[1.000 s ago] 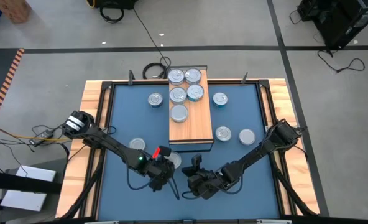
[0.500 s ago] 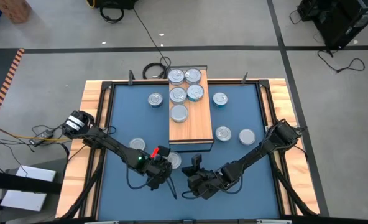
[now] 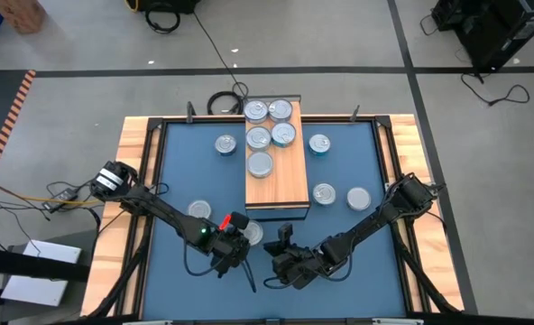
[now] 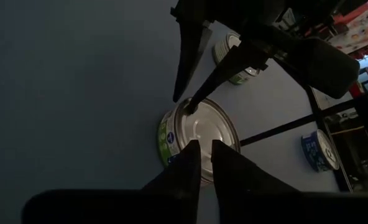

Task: Stack canned seafood by type on shelf
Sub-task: Put the green tuna can on the shelf

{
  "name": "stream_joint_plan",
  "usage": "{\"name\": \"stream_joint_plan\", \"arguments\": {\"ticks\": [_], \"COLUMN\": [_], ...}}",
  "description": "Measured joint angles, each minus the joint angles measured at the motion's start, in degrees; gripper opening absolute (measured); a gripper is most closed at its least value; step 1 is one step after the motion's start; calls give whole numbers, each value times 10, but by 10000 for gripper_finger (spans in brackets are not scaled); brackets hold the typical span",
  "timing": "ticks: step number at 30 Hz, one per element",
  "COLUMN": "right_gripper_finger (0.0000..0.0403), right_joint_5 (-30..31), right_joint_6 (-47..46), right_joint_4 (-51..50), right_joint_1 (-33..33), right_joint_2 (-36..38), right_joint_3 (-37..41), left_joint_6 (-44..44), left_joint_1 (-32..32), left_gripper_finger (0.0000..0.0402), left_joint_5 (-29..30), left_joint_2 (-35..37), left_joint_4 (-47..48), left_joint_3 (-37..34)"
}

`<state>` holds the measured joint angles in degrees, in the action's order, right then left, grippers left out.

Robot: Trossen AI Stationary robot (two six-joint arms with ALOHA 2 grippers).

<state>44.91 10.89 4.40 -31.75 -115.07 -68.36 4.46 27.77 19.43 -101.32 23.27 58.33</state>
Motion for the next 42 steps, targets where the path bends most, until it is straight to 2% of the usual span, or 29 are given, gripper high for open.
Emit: {"name": "stream_joint_plan", "arguments": {"ticks": [4,9,21,42], "right_gripper_finger": [50,51,57,61], "right_joint_5": [0,0,0,0], "right_joint_6": [2,2,2,-4], "right_joint_4": [0,-1,-16,-17], "right_joint_1": [0,0,-1,-7], "right_joint_2": [0,0,0,0], "right_joint_3": [0,0,0,0], "left_joint_6": [0,-1,-16,-18], "left_joint_1": [0,-1,-1,1], "left_gripper_finger": [53,8,1,0], "left_joint_5": [7,-23,-88,-102], "left_joint_2": [-2,-4,-6,8], "left_joint_4": [8,7,22,18], "left_joint_3": [9,25,67,87]}}
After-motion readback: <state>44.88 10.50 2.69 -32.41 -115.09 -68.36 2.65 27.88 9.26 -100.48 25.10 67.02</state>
